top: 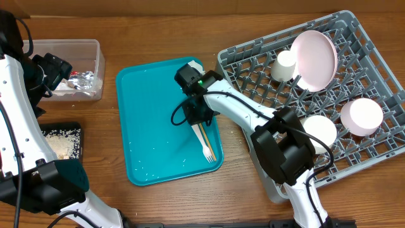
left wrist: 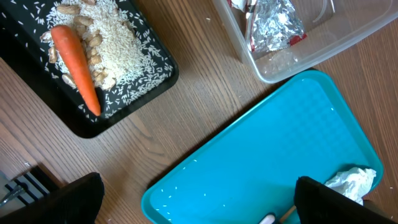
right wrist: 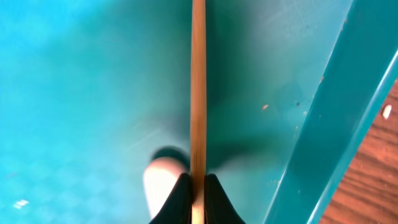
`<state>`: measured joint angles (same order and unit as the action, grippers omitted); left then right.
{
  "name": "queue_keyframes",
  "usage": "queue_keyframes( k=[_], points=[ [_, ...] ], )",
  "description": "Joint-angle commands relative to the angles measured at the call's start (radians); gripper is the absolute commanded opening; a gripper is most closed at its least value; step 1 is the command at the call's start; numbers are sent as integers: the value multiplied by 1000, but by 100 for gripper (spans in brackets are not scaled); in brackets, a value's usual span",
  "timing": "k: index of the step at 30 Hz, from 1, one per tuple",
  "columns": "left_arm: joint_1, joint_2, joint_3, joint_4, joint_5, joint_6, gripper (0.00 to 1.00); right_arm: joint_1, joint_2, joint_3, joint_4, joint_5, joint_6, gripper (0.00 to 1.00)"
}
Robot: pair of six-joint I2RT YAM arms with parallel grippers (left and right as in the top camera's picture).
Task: Sort waste into correct bins and load items into the dishwasher rack
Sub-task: 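Carry the chopstick right and lay it in the rack's left side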
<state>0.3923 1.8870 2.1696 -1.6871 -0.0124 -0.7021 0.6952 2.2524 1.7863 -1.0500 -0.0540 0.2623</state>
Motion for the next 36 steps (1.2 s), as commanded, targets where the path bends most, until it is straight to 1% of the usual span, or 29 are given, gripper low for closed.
queue_keyframes(
  k=[1,7,12,14,18,20,25,27,31,36],
  points=[
    [-7,-4,5,-2,-14,15,100,4,-37,88,-42,-45,3,4],
    [-6,-4,5,-2,-14,15,100,3,-146,145,-114,-32,0,4],
    [-6,-4,5,-2,-14,15,100,-13,-260,156,-165,80,0,4],
    [-6,-4,5,-2,-14,15,100,-47,-327,156,-190,89,-30,4],
    [-6,-4,5,-2,-14,15,100,-132,-400,156,-219,86,-109,4],
    [-6,-4,5,-2,-14,15,100,-183,-409,156,-225,77,-159,4],
    [-6,-4,5,-2,-14,15,100,-307,-399,142,-242,-31,-323,4],
    [-6,-4,5,-2,-14,15,100,-342,-396,132,-238,-66,-346,4],
    [-6,-4,5,-2,-14,15,100,-406,-395,93,-227,-171,-440,4],
    [-6,-4,5,-2,-14,15,100,-425,-393,16,-160,-184,-465,4]
  ],
)
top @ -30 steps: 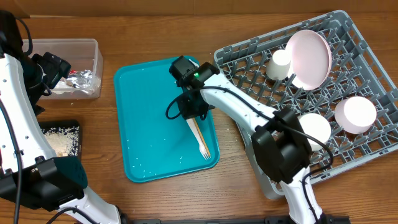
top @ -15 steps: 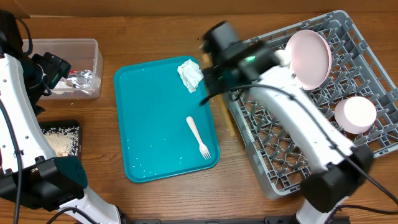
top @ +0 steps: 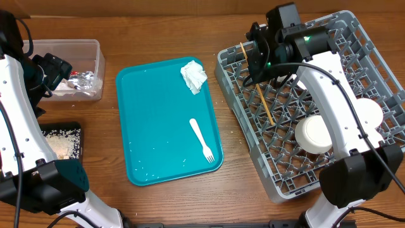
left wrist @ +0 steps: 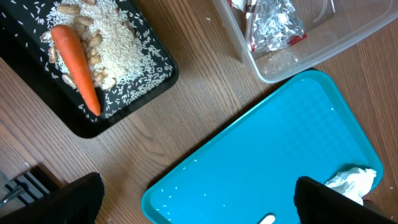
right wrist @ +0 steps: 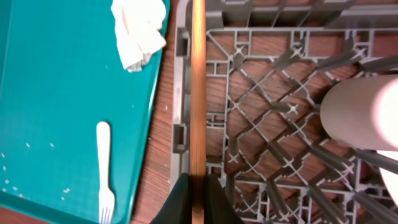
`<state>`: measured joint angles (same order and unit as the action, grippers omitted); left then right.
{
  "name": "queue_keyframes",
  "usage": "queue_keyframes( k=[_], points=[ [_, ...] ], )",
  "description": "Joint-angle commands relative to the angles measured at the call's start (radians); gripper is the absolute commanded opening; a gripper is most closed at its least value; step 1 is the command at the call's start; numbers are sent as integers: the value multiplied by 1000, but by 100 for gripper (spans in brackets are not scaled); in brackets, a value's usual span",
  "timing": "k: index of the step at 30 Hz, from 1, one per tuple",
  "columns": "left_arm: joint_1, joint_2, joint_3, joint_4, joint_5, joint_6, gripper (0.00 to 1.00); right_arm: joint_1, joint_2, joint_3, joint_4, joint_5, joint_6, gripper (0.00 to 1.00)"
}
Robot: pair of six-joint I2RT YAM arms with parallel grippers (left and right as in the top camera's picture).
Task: Sort waste into correct bins and load items into the dishwasher rack
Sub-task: 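Carry the chopstick right and lay it in the rack's left side, then move the right gripper back to the white plastic fork on the tray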
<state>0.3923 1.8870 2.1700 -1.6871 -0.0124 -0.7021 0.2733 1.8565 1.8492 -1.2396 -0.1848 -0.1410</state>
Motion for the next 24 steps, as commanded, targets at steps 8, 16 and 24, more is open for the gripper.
queue_keyframes(
  k=[8,16,24],
  points=[
    [-6,-4,5,-2,-14,15,100,-3,3,-143,126,-53,-72,11],
    [-6,-4,5,-2,-14,15,100,-3,3,-143,132,-53,-49,65],
    [-6,-4,5,-2,-14,15,100,14,0,-63,49,-146,14,68]
  ],
)
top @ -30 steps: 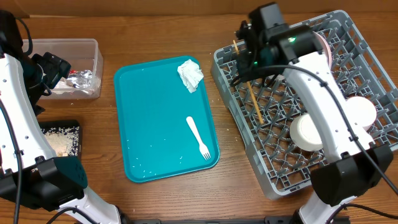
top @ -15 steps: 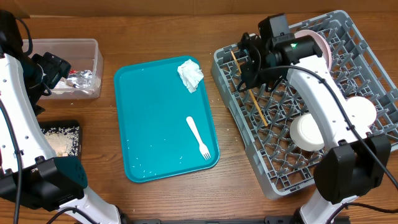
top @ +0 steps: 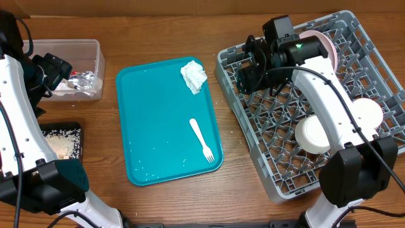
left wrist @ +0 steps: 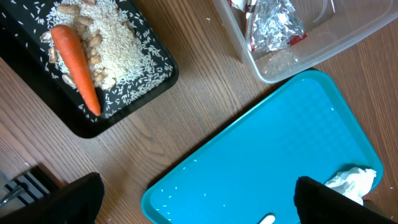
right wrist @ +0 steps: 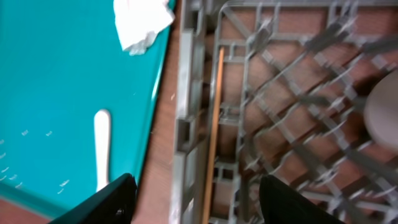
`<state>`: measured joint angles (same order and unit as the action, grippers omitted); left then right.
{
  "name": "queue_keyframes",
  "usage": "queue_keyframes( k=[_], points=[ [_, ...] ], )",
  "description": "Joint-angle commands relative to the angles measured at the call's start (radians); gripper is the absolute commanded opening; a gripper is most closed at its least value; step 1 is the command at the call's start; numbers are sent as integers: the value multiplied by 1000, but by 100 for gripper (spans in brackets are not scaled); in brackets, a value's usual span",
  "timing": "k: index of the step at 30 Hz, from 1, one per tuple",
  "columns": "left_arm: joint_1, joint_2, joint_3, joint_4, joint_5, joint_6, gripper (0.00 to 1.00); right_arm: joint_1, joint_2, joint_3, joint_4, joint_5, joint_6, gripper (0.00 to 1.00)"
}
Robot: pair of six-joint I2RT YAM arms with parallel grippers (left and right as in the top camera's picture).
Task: Sort waste into correct bins and load items into the dishwasher rack
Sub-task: 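Move the right gripper back to the white plastic fork on the tray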
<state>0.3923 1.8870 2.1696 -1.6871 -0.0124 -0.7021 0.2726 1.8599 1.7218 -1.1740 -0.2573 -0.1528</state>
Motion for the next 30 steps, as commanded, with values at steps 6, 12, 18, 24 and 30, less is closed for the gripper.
queue_keyframes(
  k=[6,12,18,24,30],
  points=[
    [-6,-4,5,-2,-14,15,100,79,-24,146,-86,-248,27,75],
    [-6,-4,5,-2,-14,15,100,206,-11,131,-103,-143,109,92],
    [-7,-4,5,-2,-14,15,100,370,3,34,-61,113,214,100],
    [-6,-4,5,-2,-14,15,100,439,4,-154,62,163,303,98],
    [-6,-4,5,-2,-14,15,100,440,4,-307,179,118,330,86]
  ],
)
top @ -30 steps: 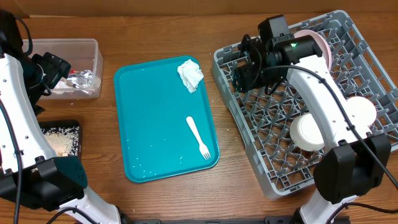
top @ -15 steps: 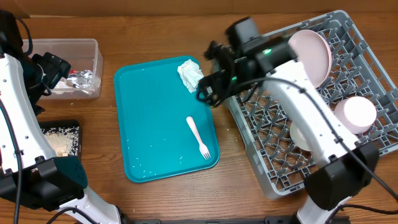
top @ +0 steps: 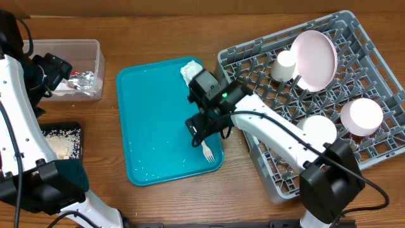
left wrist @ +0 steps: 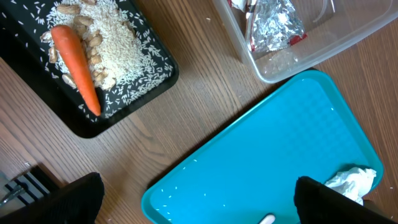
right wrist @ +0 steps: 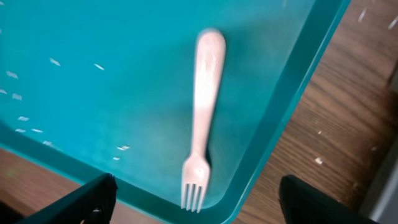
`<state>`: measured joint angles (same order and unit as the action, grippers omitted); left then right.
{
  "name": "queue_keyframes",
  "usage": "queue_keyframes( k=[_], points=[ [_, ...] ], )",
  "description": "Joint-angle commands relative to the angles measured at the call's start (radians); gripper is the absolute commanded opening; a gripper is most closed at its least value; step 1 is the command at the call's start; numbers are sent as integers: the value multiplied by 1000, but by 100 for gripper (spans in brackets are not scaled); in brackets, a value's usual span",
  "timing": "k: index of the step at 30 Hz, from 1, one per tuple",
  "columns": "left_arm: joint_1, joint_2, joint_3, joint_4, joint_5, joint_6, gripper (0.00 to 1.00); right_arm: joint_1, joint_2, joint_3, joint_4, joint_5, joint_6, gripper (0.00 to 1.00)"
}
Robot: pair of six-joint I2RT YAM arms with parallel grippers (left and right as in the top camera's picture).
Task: Sort waste into correct bins and load items into the dishwasher rack
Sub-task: 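Move the right gripper back to the white plastic fork on the tray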
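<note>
A white plastic fork (right wrist: 202, 118) lies on the teal tray (top: 149, 126), tines toward the tray's near right corner. My right gripper (right wrist: 199, 211) hangs open just above it, fingers on either side of the tines; from overhead the gripper (top: 201, 126) hides the fork's handle and only the tines (top: 207, 152) show. A crumpled white napkin (top: 190, 68) sits at the tray's far right corner. My left gripper (left wrist: 199, 211) is open and holds nothing, high over the table's left side. The grey dishwasher rack (top: 253, 63) stands to the right.
The rack holds a pink plate (top: 313, 57), cups and bowls. A clear bin (left wrist: 292, 37) with foil stands at far left. A black tray (left wrist: 106, 68) with rice and a carrot (left wrist: 74, 65) lies near it. Rice grains dot the teal tray.
My right gripper was open over the rack's left edge, above a chopstick lying in the rack. Now it is open low over the fork on the tray. The left arm has not moved.
My right gripper was shut on a wooden chopstick on the tray beside the fork. Then it held the chopstick over the rack's left side. Then it was open with the chopstick lying in the rack. Now it is back over the tray, above the fork.
</note>
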<state>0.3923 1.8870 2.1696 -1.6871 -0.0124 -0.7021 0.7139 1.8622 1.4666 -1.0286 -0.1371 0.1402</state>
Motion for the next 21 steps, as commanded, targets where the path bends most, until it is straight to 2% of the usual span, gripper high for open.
queue_keyframes(
  k=[1,7,15,21],
  points=[
    [-6,-4,5,-2,-14,15,100,-2,2,-69,48,-13,37,86],
    [-6,-4,5,-2,-14,15,100,19,2,-117,106,-31,48,80],
    [-6,-4,5,-2,-14,15,100,113,34,-118,173,112,132,81],
    [-6,-4,5,-2,-14,15,100,121,111,-118,213,140,156,81]
  ],
)
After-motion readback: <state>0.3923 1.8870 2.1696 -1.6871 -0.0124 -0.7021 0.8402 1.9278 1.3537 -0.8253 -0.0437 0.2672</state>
